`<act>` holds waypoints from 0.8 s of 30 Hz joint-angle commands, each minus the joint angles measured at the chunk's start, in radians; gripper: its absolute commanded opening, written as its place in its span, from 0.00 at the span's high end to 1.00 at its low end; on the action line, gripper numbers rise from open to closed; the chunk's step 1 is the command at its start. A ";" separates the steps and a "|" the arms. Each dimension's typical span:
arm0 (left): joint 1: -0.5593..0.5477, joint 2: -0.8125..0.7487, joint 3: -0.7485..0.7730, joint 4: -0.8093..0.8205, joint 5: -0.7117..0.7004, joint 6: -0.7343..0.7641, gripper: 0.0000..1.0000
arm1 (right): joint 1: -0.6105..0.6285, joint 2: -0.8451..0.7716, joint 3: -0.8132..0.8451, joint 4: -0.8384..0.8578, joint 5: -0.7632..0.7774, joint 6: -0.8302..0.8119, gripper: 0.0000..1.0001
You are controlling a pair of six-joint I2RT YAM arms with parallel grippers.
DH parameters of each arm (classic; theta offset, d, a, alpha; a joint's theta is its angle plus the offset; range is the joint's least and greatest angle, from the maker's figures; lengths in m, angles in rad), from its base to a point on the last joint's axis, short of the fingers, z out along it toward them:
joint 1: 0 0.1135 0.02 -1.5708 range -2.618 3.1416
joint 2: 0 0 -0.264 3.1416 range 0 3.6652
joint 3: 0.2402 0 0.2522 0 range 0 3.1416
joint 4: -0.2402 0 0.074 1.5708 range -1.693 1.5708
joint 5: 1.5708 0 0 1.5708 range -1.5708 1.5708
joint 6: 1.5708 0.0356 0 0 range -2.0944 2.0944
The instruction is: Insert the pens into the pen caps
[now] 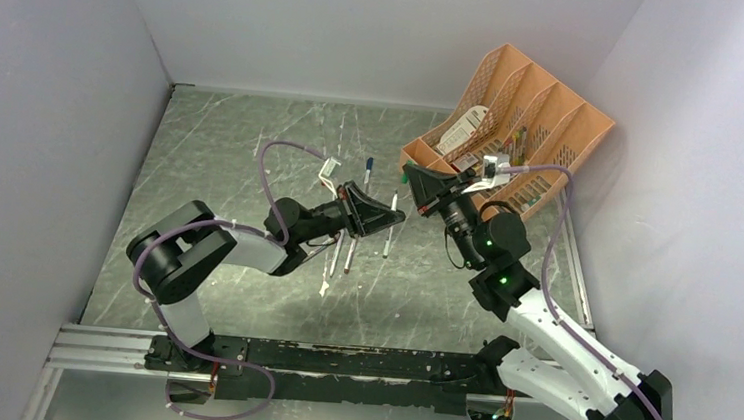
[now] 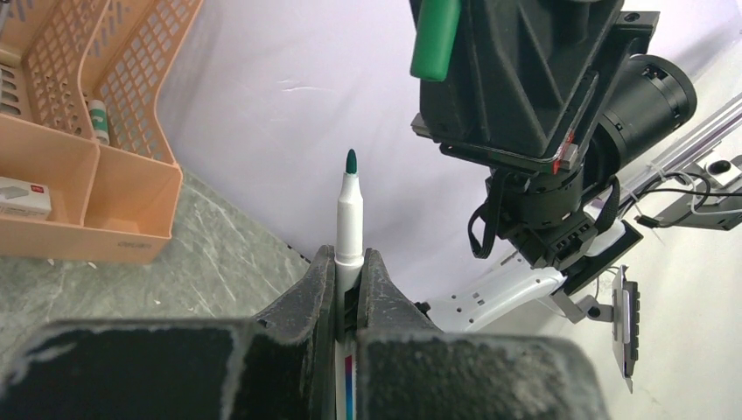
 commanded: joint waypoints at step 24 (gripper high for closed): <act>-0.032 -0.032 0.058 0.125 0.016 0.075 0.93 | -0.005 -0.007 -0.051 0.006 -0.041 0.005 1.00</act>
